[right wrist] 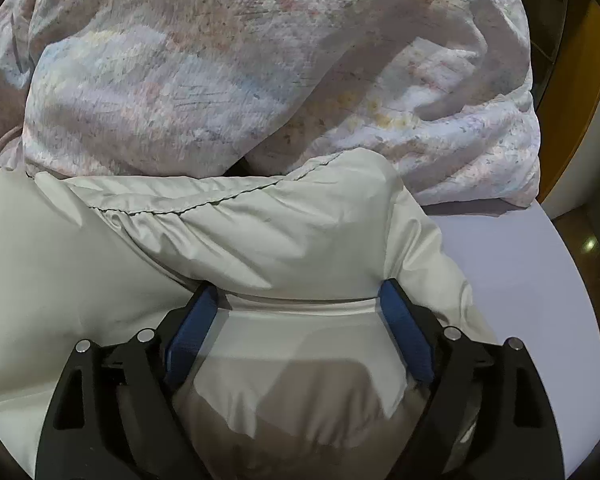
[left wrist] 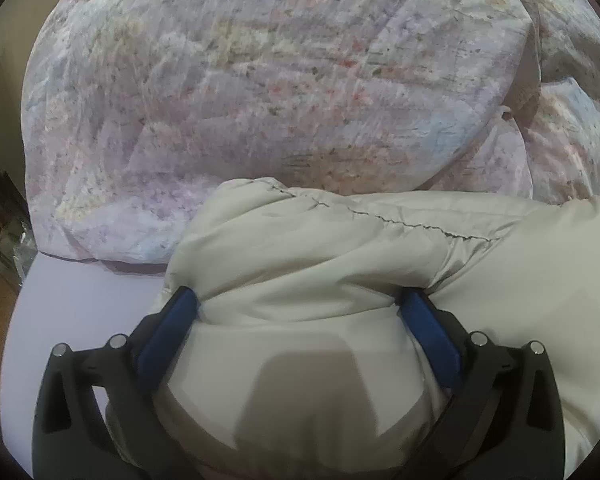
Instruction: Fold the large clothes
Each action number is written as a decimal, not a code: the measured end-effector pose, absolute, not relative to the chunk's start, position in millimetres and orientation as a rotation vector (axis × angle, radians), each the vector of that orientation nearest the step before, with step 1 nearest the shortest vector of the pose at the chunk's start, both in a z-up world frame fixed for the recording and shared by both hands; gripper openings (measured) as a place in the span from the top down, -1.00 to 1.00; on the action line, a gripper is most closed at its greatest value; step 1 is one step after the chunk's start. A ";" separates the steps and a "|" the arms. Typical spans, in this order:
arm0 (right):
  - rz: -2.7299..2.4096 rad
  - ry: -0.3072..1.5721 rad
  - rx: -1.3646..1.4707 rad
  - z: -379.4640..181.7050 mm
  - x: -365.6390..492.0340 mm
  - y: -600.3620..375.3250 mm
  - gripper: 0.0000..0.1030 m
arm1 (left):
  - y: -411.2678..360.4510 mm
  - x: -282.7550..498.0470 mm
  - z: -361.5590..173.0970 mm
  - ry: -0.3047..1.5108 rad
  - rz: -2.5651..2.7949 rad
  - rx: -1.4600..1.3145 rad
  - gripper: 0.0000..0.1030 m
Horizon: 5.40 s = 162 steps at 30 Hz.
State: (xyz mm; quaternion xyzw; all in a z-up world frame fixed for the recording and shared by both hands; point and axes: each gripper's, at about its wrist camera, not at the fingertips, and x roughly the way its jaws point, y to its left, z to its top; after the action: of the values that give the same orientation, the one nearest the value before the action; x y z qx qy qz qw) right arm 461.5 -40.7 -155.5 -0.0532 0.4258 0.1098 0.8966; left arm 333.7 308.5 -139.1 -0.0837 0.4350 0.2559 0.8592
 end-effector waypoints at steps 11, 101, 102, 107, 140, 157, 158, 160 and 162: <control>0.234 0.843 -0.089 -169.9 469.0 -45.6 -0.72 | 316.7 334.5 -169.4 0.876 0.533 -0.197 -0.97; 0.570 1.228 0.311 -85.9 271.9 -78.0 0.11 | 347.4 3.3 -179.2 0.846 0.514 -1.139 -0.41; 0.627 1.230 0.256 -85.9 266.5 -53.7 0.21 | 347.4 3.8 -179.9 0.840 0.514 -1.145 -0.41; 0.764 1.229 0.113 -91.8 246.4 17.5 0.46 | 348.8 5.8 -181.3 0.823 0.520 -1.158 -0.43; 0.680 1.221 -0.102 -156.6 239.6 47.5 0.54 | 343.7 22.8 -150.5 0.665 0.384 -1.176 0.47; 0.683 1.247 -0.064 -154.9 248.8 44.8 0.54 | 229.5 93.0 -21.2 0.579 -0.034 -0.814 0.46; 0.686 1.250 -0.061 -154.7 250.2 43.9 0.54 | 220.2 99.0 -18.3 0.585 -0.053 -0.803 0.44; 0.699 1.264 -0.050 -154.4 254.3 42.1 0.54 | 206.3 107.7 -15.0 0.595 -0.074 -0.784 0.41; 0.720 1.290 -0.030 -152.9 260.5 38.1 0.54 | 193.6 115.6 -12.9 0.607 -0.087 -0.769 0.36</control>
State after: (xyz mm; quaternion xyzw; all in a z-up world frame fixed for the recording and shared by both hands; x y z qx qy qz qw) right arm 260.5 38.1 -152.9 -0.0138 0.5879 0.3283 0.7392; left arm 115.6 193.6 -12.9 -0.3694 0.2914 -0.0417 0.8814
